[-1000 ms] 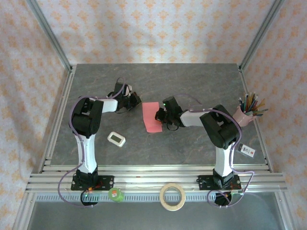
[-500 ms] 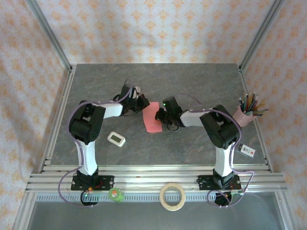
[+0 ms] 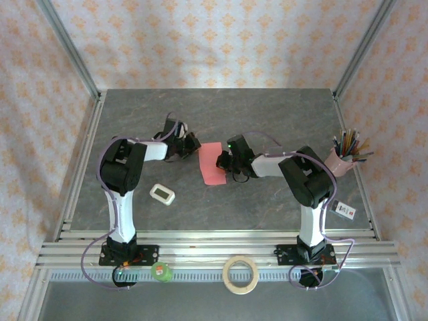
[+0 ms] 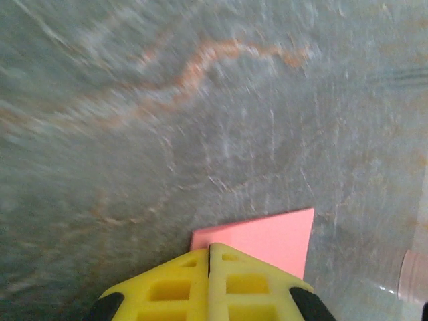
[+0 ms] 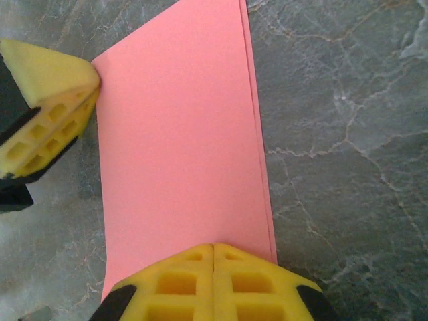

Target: Fold a paper plane with a square sheet of paper (pick it up from the middle)

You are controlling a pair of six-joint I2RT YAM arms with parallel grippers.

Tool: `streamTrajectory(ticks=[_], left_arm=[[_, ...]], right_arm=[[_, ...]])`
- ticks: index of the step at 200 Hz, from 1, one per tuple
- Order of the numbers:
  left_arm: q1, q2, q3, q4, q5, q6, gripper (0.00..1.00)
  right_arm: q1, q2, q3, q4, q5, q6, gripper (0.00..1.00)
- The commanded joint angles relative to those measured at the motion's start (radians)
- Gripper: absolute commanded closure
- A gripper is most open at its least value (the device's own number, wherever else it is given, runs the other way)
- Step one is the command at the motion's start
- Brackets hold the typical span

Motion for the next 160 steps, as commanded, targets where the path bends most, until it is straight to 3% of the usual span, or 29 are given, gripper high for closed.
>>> streamTrajectory(ticks=[1,35,71,112,160], left_arm=[[0.044,-0.019,0.039,-0.066,-0.049,0.038,1.0],[0.031,-0.125,0.018,-0.067,-0.002,0.023,1.0],[-0.063,-0.204,-0.087,-0.034,0.019,-0.048,1.0],[-0.177,-0.224,-0.165,0.006,-0.038,-0.175,1.0],[-0.211,-0.233,-0.24,0.063,-0.082,-0.276,1.0]], right_arm=[[-0.026,0.139,-0.097,-0.348,0.146,0.0,1.0],[-0.027,0.137,-0.084,-0.317,0.134,0.051,1.0],[-0.026,0.124,-0.097,-0.263,0.109,0.116,1.0],[-0.027,0.112,-0.11,-0.25,0.122,0.14,1.0],[-0.027,0.11,-0.115,-0.244,0.124,0.15,1.0]])
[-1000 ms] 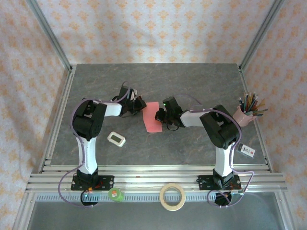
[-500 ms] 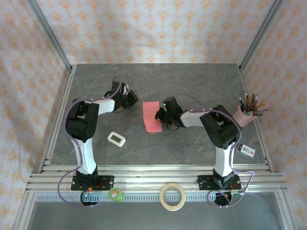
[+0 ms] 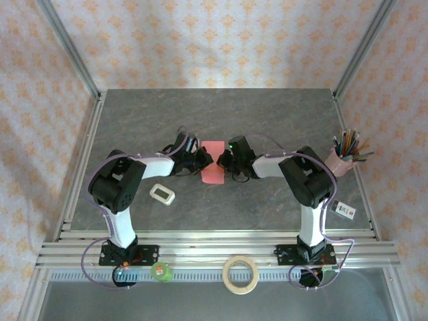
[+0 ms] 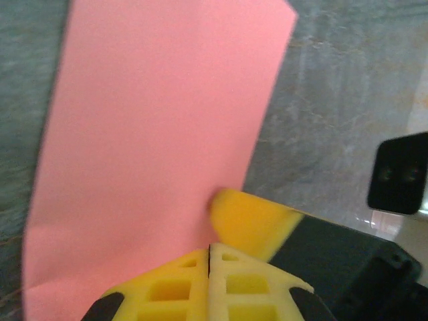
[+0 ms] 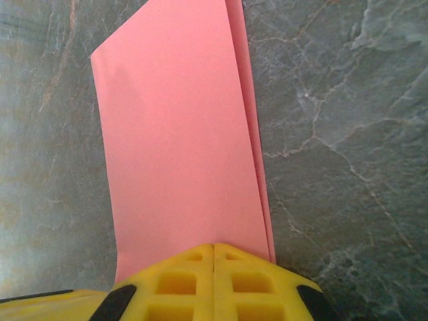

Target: Fold a paper plane with a square sheet of paper (pick it up from the middle)

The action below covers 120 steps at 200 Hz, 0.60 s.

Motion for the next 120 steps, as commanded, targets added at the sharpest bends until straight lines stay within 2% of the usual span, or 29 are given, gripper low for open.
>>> streamTrajectory(ticks=[1,78,120], left_arm=[[-0.004,-0.024,-0.024,0.057,-0.052,-0.076,1.0],[-0.003,-0.022,-0.128,0.067,-0.123,-0.109,1.0],[0.022,-0.074,-0.248,0.12,-0.174,-0.168,1.0]], right_arm=[[-0.021,0.116,-0.092,-0.294,0.124,0.003,1.0],[-0.022,0.135,-0.089,-0.299,0.143,-0.002,1.0],[-0.034,0.145,-0.09,-0.314,0.163,-0.022,1.0]])
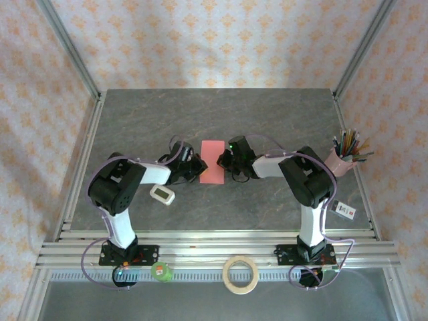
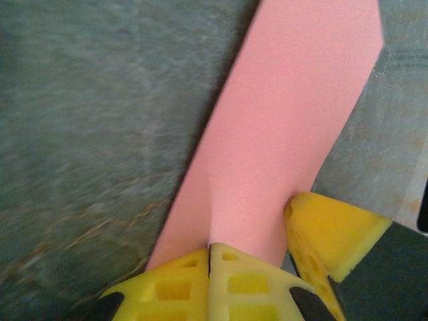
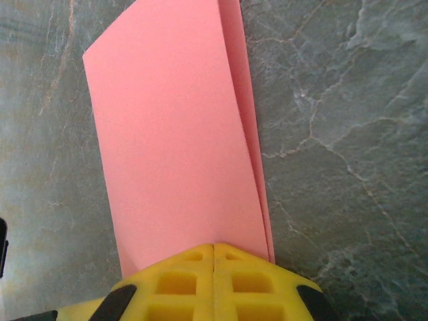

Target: Fold a paper plane with a square sheet of paper (pick it up from the middle)

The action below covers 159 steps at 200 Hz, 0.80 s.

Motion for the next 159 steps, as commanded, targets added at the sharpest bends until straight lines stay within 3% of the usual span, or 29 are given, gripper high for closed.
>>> streamTrajectory(ticks=[1,37,73,109,159], left_arm=[[0.022,-0.042,-0.085,-0.02,-0.084,-0.05,1.0],[0.071,-0.136,-0.142,-0.027,-0.133,-0.031,1.0],[0.04,-0.169,-0.034,-0.088,-0.119,0.066,1.0],[-0.011,-0.076,0.053,-0.035,-0.075,0.037,1.0],[-0.002,0.046,0.064,0.026,-0.076,0.002,1.0]], right_arm=[[-0.033,0.14,-0.09,-0.314,0.161,-0.03,1.0],[-0.035,0.146,-0.089,-0.313,0.159,-0.04,1.0],[-0.035,0.147,-0.091,-0.314,0.158,-0.045,1.0],[-0.034,0.153,-0.093,-0.308,0.154,-0.044,1.0],[-0.036,0.154,-0.091,-0.313,0.156,-0.045,1.0]])
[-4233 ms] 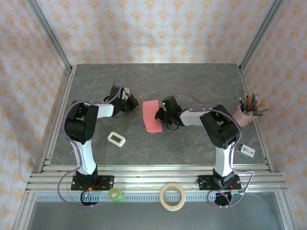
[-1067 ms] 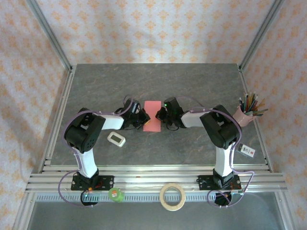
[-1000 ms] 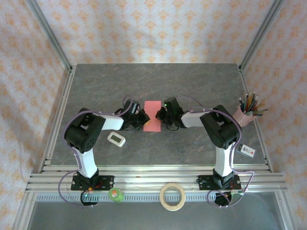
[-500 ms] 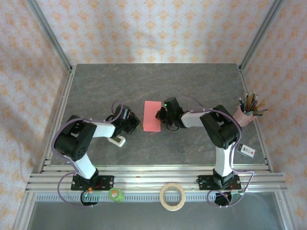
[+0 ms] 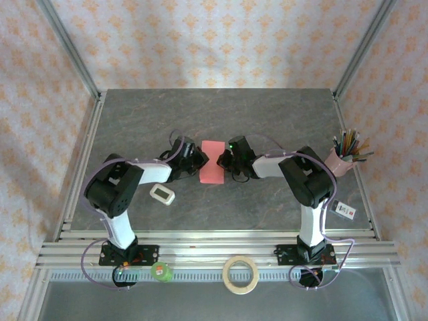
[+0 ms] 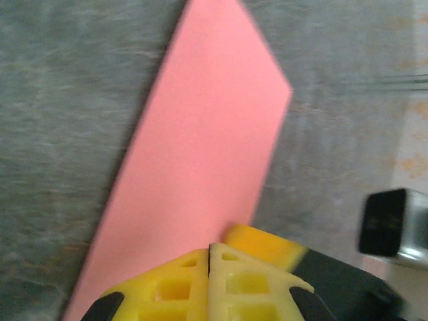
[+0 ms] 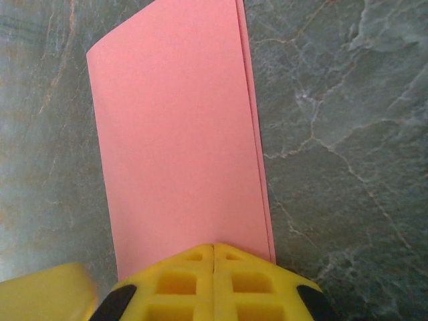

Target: Fold a paper plane with a square sheet of paper (pick it up from the middle)

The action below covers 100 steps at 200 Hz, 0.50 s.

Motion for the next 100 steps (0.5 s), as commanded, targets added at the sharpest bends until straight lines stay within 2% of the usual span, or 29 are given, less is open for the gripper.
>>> streamTrajectory(ticks=[1,38,62,100], left_arm=[[0.012,0.045,-0.006,0.026,-0.003,-0.015,1.0],[0.067,0.025,-0.085,0.029,-0.018,-0.005,1.0],[0.099,-0.052,-0.095,-0.052,-0.057,0.057,1.0],[0.079,-0.13,-0.048,-0.116,-0.015,0.093,1.0]], right_arm=[[-0.036,0.152,-0.091,-0.313,0.156,-0.037,1.0],[-0.038,0.153,-0.091,-0.316,0.159,-0.045,1.0],[-0.038,0.154,-0.09,-0.317,0.159,-0.049,1.0],[-0.038,0.155,-0.084,-0.321,0.159,-0.053,1.0]])
